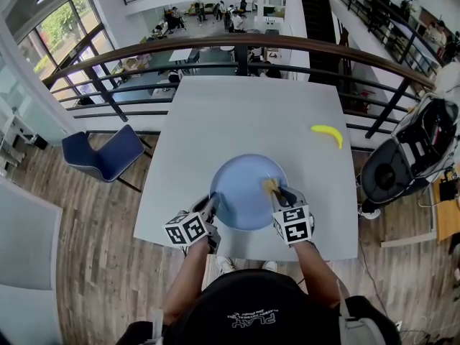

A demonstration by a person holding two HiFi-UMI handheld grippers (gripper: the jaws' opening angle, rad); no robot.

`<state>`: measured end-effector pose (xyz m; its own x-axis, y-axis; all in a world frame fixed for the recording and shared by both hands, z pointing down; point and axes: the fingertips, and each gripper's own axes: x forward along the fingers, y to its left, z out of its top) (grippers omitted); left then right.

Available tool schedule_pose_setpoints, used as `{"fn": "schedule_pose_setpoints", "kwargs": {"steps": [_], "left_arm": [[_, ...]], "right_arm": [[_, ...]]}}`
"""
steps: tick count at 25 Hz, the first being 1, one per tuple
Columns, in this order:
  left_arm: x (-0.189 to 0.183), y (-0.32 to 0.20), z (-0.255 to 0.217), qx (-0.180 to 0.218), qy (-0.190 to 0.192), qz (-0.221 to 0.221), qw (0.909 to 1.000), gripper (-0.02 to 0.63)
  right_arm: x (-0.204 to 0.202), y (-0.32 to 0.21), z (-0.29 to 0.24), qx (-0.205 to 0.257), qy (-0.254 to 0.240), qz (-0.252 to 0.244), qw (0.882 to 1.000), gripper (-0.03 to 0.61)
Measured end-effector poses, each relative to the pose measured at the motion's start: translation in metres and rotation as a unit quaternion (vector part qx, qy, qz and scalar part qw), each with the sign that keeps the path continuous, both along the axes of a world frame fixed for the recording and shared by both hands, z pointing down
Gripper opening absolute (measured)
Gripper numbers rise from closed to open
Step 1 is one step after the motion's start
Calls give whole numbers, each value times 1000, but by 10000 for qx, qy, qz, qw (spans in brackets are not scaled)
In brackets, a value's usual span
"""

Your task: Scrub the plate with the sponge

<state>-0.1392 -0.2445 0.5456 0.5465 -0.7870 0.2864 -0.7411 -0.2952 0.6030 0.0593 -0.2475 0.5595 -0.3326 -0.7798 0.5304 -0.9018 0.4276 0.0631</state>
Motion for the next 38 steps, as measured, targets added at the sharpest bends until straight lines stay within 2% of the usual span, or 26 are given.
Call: {"fn": "schedule_pose_setpoints", "kwargs": {"steps": [6,12,21,28,38], "left_arm": [[-2,15,14,-82,-61,-29,9999,37],[6,9,17,-158,-222,-55,9996,31],[15,20,43,-531,-179,80,9984,29],[19,29,88,-1014,-193,128,9946,29],[26,54,164,-1948,-190,112,9806,31]], "right_arm": [[-4,18,0,287,-124,-60,9995,69],[-4,13,-34,821,-525,-118,9952,67],[3,21,-59,1417,-897,46,9858,67],[14,20,-34,1151,-866,76,9895,67],[28,12,13,525,-784,47,9955,67]]}}
